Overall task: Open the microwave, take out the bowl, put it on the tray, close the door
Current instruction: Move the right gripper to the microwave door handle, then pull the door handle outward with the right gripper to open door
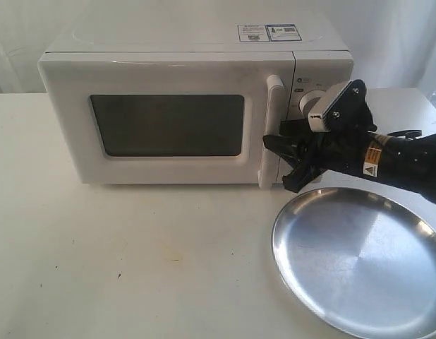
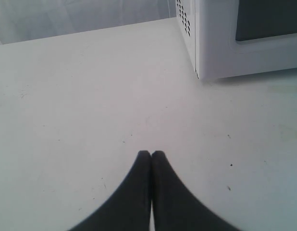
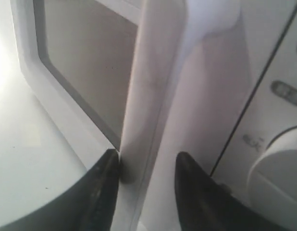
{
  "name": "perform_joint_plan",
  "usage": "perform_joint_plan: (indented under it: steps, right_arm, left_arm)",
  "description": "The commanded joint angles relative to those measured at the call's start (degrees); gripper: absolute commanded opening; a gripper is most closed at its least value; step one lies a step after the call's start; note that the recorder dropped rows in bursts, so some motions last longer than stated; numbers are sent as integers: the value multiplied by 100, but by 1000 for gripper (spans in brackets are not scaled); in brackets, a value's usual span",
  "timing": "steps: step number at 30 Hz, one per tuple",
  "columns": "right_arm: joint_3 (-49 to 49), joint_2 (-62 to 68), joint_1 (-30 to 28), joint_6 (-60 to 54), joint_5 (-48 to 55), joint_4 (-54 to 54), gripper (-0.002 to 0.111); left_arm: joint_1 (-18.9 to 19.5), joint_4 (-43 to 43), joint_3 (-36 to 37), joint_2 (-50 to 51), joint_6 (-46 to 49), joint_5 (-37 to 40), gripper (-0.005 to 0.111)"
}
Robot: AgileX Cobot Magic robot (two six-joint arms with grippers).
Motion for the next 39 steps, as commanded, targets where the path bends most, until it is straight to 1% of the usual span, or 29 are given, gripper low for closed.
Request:
perform_joint_plan:
  steps: [1,5,7,8,12,16,22,27,30,36,39]
  right_arm:
    - [-147,51,14,528,43,-634,34]
    - [-302,396,14,712,43,-899,34]
    - [-318,479,14,715,-63,-887,31]
    - [-318,489,14,692,-177,-898,22]
    - [-318,489,14,688,-258,-898,0]
    - [-318,511,14,577,-406,-1120,0]
    - [-318,520,14,460,-1332,-1801,0]
    - [-318,520,14,419,-1677,-2382,0]
    - [-318,520,14,553,-1677,-2748,0]
    - [-305,509,345,667,-1677,-3042,0]
    - [-315,509,686,635,-1677,-3082,0]
  left_arm:
    - [-5,-21,19,-12,-33,-7,0]
    - [-5,-21,19,-12,-33,-7,0]
    - [-5,-21,19,-12,-33,-7,0]
    - [-5,-21,19,-12,-33,-7,0]
    - [-5,-21,19,-12,-33,-7,0]
    - [-5,-21,19,-12,-33,-7,0]
    - [-5,-21,19,-12,-33,-7,0]
    - [-5,-21,19,-12,-33,-7,0]
    - [-5,-21,19,-12,-33,-7,0]
    - [-5,-21,19,-12,-33,-7,0]
    - [-5,-21,19,-12,-33,-7,0]
